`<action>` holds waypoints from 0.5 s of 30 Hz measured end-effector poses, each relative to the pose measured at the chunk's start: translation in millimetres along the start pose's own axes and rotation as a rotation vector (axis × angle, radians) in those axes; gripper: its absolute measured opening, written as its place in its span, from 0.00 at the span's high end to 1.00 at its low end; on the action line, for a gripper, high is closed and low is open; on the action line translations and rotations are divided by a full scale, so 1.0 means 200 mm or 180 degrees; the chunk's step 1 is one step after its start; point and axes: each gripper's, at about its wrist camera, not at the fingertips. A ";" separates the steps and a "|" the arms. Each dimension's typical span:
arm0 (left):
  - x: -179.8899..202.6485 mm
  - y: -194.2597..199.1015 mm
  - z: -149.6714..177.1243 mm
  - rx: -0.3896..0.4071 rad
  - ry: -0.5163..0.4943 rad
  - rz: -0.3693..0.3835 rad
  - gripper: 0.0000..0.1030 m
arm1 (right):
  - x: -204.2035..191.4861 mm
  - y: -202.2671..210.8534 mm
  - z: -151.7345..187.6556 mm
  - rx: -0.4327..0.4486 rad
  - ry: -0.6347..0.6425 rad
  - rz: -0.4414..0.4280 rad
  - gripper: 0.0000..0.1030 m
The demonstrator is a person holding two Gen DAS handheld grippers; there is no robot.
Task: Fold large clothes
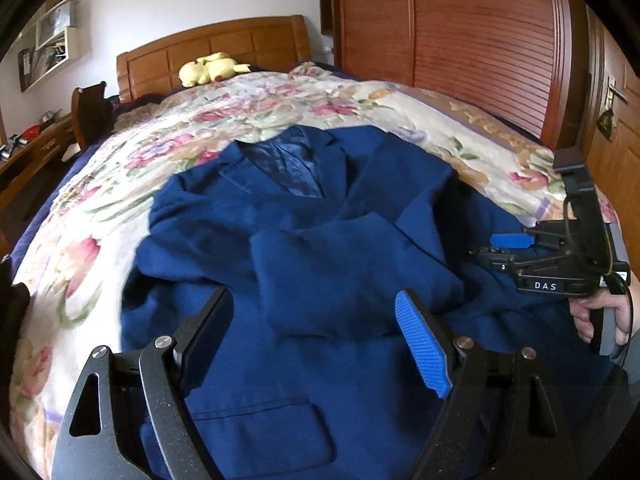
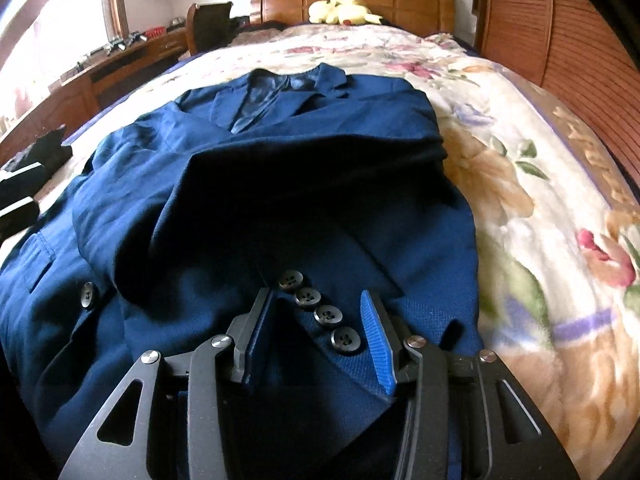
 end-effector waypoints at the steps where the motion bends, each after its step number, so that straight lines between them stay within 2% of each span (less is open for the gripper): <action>1: 0.01 -0.01 0.00 -0.0016 -0.0003 0.0018 0.19 | 0.01 0.01 0.01 0.0009 -0.0007 -0.0028 0.55; 6: 0.09 -0.05 -0.04 -0.0104 -0.0009 0.0110 0.19 | 0.05 0.09 0.05 -0.0019 -0.0004 -0.0090 0.55; 12: 0.20 -0.13 -0.13 -0.0186 -0.0251 -0.0038 0.19 | 0.06 0.17 0.04 0.0022 0.0014 -0.0143 0.55; 15: 0.22 -0.20 -0.21 -0.0237 -0.0207 -0.0009 0.19 | 0.07 0.23 0.06 0.0062 0.0003 -0.0111 0.55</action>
Point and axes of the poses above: each gripper's, at about its wrist camera, not at the fingertips, and y roughly against the way its jaws point, x to its right, z to its underside, and after that the axes turned 3 degrees about -x, right-handed
